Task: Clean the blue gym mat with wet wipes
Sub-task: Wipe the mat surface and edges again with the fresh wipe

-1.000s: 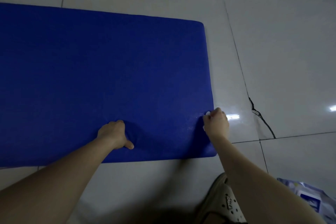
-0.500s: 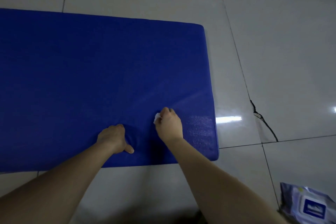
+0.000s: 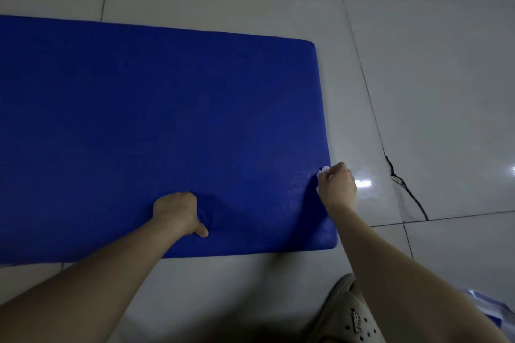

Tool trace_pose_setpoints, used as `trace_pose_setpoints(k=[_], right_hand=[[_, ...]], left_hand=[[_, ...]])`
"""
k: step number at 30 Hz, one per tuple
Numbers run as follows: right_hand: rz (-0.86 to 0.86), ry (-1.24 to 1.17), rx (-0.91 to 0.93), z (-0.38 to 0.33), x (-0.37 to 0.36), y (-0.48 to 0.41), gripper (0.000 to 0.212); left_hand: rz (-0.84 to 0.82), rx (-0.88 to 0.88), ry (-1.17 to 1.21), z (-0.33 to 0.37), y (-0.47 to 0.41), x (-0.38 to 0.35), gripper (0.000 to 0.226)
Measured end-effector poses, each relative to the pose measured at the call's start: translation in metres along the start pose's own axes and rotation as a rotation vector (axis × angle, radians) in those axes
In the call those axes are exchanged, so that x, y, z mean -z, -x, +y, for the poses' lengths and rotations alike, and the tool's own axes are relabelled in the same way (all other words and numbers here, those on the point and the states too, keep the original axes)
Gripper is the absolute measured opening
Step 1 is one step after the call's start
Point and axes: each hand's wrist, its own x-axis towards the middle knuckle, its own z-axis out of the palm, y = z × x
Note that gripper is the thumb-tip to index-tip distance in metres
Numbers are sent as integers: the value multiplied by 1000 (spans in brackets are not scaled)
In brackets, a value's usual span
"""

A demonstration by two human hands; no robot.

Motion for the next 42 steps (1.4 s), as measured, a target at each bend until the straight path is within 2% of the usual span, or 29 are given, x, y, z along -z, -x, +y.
trace_pose_setpoints(k=[3, 5, 6, 8, 10, 12, 14, 16, 23, 27, 31, 38, 40, 42], right_hand=[[8, -16, -33, -23, -10, 7, 24], [-10, 34, 42, -48, -22, 19, 27], [-33, 74, 114, -62, -30, 28, 27], [-105, 109, 276, -87, -48, 48, 25], [-190, 97, 431, -104, -63, 64, 19], [-255, 80, 549, -106, -67, 68, 17], [-299, 62, 617, -96, -60, 56, 19], [-267, 75, 585, -79, -49, 36, 20], [3, -32, 29, -11, -4, -26, 24], [44, -108, -126, -14, -5, -28, 18], [69, -20, 62, -56, -33, 0, 26], [-119, 76, 522, -128, -80, 50, 21], [-168, 133, 584, -123, -74, 38, 21], [-162, 176, 538, -107, -61, 15, 19]], left_hand=[[76, -150, -104, 2, -4, 12, 56], [191, -246, -79, -2, -11, 26, 59], [269, -253, -77, -5, -15, 35, 68], [352, -191, -110, -8, -24, 50, 103], [290, -110, -143, -8, -32, 58, 143], [216, -70, -107, -6, -39, 57, 160], [182, -71, -48, -5, -44, 55, 163], [175, -82, -27, -4, -46, 54, 163], [189, -64, -26, 4, -47, 54, 164], [194, -58, -26, 4, -51, 53, 166], [192, -53, -19, 3, -55, 50, 167], [188, -38, -34, 4, -58, 49, 166], [182, -35, -30, 4, -58, 49, 167], [180, -37, -22, 4, -58, 49, 167]])
